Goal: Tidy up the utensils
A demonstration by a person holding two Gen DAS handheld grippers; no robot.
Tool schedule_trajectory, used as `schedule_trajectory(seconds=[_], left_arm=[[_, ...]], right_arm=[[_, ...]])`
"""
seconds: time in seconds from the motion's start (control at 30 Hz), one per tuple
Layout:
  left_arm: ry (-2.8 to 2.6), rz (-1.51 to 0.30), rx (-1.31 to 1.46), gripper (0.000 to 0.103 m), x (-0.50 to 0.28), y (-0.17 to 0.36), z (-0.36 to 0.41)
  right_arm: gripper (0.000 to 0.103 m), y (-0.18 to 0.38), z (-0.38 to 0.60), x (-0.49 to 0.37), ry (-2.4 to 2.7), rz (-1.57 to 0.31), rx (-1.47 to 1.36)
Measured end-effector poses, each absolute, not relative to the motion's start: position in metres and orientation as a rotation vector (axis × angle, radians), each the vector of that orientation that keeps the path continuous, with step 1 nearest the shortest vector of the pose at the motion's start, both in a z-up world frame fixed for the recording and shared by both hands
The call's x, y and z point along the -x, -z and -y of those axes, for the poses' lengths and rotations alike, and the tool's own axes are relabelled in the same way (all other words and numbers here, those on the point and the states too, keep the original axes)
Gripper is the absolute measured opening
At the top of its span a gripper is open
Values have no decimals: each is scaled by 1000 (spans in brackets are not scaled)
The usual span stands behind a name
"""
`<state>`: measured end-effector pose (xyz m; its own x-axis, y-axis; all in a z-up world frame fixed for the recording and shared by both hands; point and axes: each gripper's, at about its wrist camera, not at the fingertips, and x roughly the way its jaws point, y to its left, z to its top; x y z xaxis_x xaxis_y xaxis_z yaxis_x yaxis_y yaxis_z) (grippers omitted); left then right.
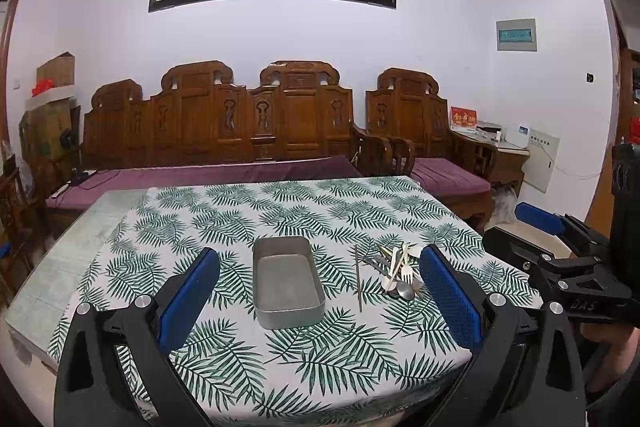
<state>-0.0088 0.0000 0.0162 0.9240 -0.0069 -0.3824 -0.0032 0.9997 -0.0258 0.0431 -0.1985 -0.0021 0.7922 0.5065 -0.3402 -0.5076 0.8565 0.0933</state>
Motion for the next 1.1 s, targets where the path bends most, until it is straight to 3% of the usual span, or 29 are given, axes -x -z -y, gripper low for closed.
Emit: schedule_trajectory(seconds=[1.1], left_arm=[[0,-385,28,97,10,-19,2]], right_arm=[[101,5,199,-44,-548,-361,-3]])
